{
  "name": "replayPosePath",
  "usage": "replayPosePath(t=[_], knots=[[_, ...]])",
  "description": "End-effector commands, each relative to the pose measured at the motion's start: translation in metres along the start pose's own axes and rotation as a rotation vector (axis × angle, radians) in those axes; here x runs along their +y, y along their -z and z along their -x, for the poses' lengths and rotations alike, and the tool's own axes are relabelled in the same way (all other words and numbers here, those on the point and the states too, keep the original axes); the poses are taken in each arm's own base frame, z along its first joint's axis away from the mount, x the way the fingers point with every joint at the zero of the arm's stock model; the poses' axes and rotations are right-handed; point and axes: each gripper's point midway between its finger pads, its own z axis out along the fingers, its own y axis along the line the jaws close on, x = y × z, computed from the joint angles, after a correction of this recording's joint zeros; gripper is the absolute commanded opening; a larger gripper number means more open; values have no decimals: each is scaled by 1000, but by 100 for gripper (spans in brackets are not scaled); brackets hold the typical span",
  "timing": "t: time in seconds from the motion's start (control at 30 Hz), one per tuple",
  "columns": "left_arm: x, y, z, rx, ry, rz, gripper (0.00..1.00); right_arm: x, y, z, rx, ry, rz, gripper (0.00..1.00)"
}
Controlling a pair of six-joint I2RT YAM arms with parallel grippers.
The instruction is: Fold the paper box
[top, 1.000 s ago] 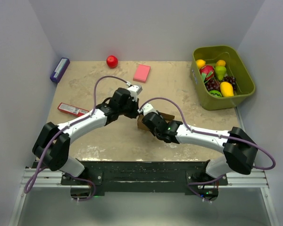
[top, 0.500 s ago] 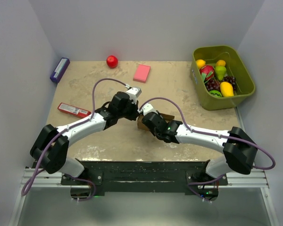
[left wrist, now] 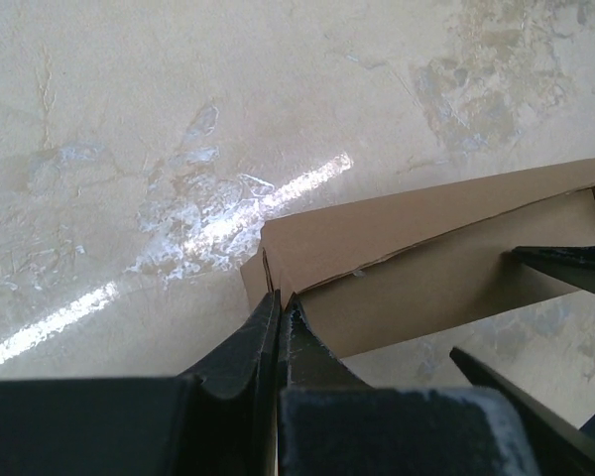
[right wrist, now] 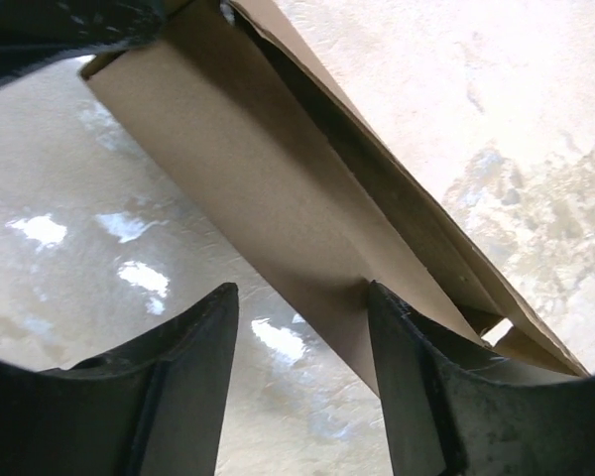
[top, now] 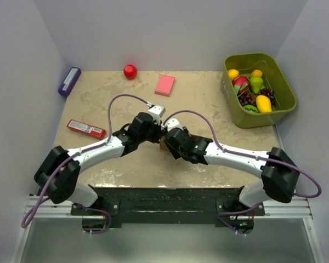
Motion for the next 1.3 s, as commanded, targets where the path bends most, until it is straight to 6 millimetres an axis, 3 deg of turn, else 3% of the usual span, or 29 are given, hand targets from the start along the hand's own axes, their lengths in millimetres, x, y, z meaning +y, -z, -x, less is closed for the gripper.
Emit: replayPosePath(t=[0.0,0.2,0.37,0.5,0.73,1.1,1.27], knots=[[22,6,-58,195,-18,102,0,6,30,18,6,-149,71,61],[23,7,-56,191,-20,110,0,-37,63,15,26,-281,-51,65],[22,7,-56,189,-21,102,0,-83,65,-3,67,-395,-135,59],[21,7,-57,190,-23,99,0,-103,63,-7,54,-434,-157,54],[21,8,-57,189,-15,97,0,-103,49,1,37,-460,-145,45],[19,9,-56,188,-14,88,0,-103,28,-5,49,-468,-168,31],[17,8,-55,186,-10,79,0,-99,23,-9,48,-482,-162,17]])
